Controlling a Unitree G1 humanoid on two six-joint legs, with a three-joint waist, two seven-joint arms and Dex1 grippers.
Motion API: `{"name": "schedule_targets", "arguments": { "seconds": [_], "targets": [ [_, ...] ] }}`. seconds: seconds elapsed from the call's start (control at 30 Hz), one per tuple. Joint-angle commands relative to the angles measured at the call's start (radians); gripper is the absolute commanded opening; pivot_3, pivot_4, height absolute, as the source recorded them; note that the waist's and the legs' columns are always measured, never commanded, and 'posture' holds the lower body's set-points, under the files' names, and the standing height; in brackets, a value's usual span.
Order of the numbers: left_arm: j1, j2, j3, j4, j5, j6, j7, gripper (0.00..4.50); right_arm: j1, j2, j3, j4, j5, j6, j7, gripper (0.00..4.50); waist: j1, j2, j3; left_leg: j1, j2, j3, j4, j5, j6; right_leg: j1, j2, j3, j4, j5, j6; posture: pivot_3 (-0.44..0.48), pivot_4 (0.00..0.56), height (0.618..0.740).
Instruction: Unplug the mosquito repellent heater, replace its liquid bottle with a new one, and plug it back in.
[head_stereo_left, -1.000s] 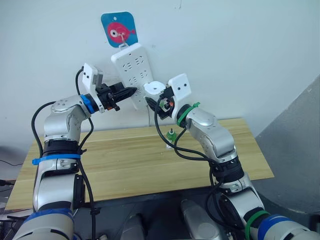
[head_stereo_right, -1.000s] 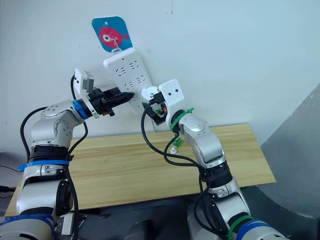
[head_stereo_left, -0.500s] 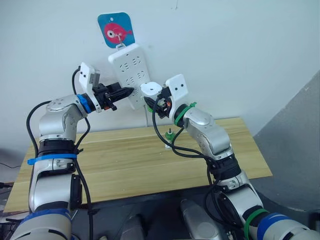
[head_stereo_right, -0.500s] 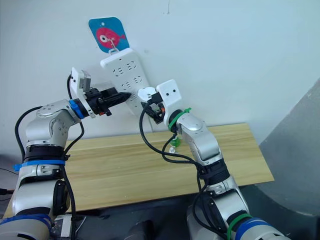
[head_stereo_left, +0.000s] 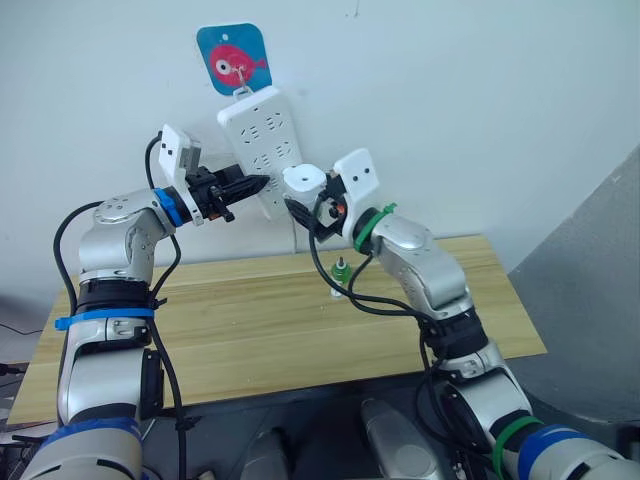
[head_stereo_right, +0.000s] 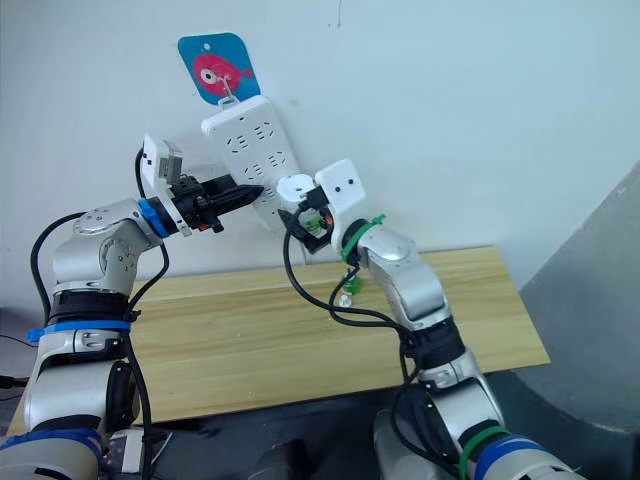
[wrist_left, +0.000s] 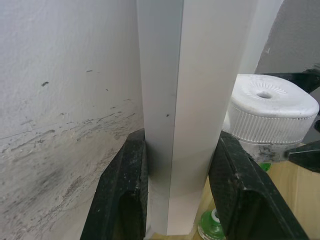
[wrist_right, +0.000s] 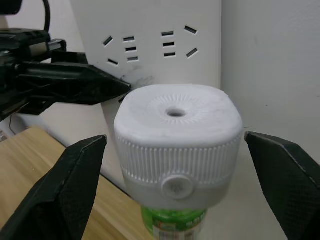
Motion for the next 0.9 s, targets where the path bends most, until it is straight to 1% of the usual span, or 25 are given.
{"name": "schedule_targets", "arguments": {
  "seconds": [0.03,0.13,0.2,0.23,0.3,0.37,0.47,0.57,0.7,0.77,0.8,0.83,0.9],
  "targets": [
    [0.003,0.022,0.032,0.026,0.021,-0.029,0.057,1.32,0.020,-0.047,0.015,-0.126,0.028,0.047,0.056,4.50,0.000,0.000,0.000,0.000,0.000,0.000,0.000,0.000,0.000,0.000,0.000,0.000,0.000,0.000,0.000,-0.200,0.174,0.740],
    [0.003,0.030,0.040,0.046,0.033,-0.062,0.080,1.32,0.034,-0.075,0.014,-0.163,0.036,0.068,0.073,4.50,-0.002,0.000,0.000,0.001,0.001,0.000,0.000,0.000,0.000,0.000,0.001,0.000,0.001,0.000,0.000,-0.198,0.174,0.740],
    [0.014,0.047,0.036,0.048,0.044,-0.082,0.074,2.04,0.038,-0.087,0.001,-0.192,0.053,0.082,0.089,4.50,-0.003,0.000,0.000,0.001,0.001,0.001,0.001,0.001,0.000,0.000,0.001,0.001,0.002,0.000,0.000,-0.191,0.176,0.740],
    [0.020,0.055,0.036,0.044,0.045,-0.086,0.071,2.19,0.038,-0.088,-0.009,-0.208,0.070,0.094,0.096,4.50,-0.005,0.000,0.000,0.002,0.001,0.001,0.001,0.001,0.000,0.000,0.001,0.001,0.002,0.000,0.000,-0.184,0.177,0.740],
    [0.029,0.066,0.042,0.041,0.058,-0.112,0.098,2.81,0.035,-0.091,-0.019,-0.232,0.093,0.108,0.105,4.50,-0.003,0.000,0.000,0.002,0.001,0.001,0.000,0.001,0.000,-0.001,0.001,0.002,0.002,0.000,0.000,-0.177,0.179,0.740],
    [0.037,0.078,0.051,0.043,0.070,-0.139,0.134,3.40,0.035,-0.100,-0.017,-0.250,0.110,0.115,0.118,4.50,0.011,0.000,0.000,0.001,0.001,0.001,-0.002,0.000,0.000,-0.002,0.001,0.001,0.001,-0.001,-0.001,-0.167,0.181,0.740],
    [0.065,0.101,0.063,0.025,0.072,-0.147,0.140,4.28,0.042,-0.122,0.000,-0.273,0.128,0.121,0.146,4.50,0.028,0.000,0.000,0.000,0.001,0.001,-0.007,0.000,0.000,-0.003,0.001,0.000,-0.002,0.000,-0.001,-0.155,0.184,0.740],
    [0.110,0.128,0.080,-0.020,0.060,-0.130,0.133,4.28,0.047,-0.151,0.024,-0.287,0.126,0.103,0.171,4.50,0.039,0.000,0.000,-0.001,0.001,0.001,-0.010,0.000,0.000,-0.003,0.000,0.000,-0.006,0.000,-0.001,-0.147,0.186,0.740],
    [0.262,0.180,0.133,-0.192,0.020,-0.077,0.111,4.28,0.062,-0.190,0.047,-0.324,0.134,0.071,0.216,4.50,0.052,0.000,0.001,-0.001,0.001,0.001,-0.013,0.000,0.000,-0.003,0.000,0.000,-0.010,0.001,-0.003,-0.126,0.193,0.740],
    [0.395,0.190,0.173,-0.351,-0.022,-0.021,0.109,4.28,0.076,-0.214,0.058,-0.348,0.141,0.053,0.247,4.50,0.056,0.000,0.001,-0.001,0.002,0.001,-0.014,0.000,0.000,-0.003,0.000,-0.001,-0.011,0.002,-0.006,-0.114,0.194,0.740],
    [0.478,0.182,0.201,-0.462,-0.062,0.028,0.121,4.28,0.084,-0.219,0.059,-0.357,0.145,0.051,0.253,4.50,0.061,0.000,0.001,-0.001,0.002,0.001,-0.014,0.000,0.000,-0.003,0.000,0.000,-0.012,0.002,-0.006,-0.103,0.196,0.740],
    [0.552,0.168,0.222,-0.562,-0.094,0.053,0.130,4.31,0.092,-0.223,0.061,-0.363,0.147,0.046,0.258,4.33,0.067,0.000,0.002,-0.001,0.002,0.002,-0.014,0.000,0.000,-0.003,-0.001,0.000,-0.012,0.002,-0.007,-0.098,0.197,0.740],
    [0.712,0.106,0.254,-0.801,-0.159,0.112,0.204,4.32,0.108,-0.221,0.070,-0.361,0.140,0.032,0.255,3.94,0.080,-0.001,0.002,-0.001,0.002,0.002,-0.014,-0.001,-0.001,-0.003,-0.002,-0.001,-0.012,0.001,-0.007,-0.080,0.199,0.740]
  ]
}}
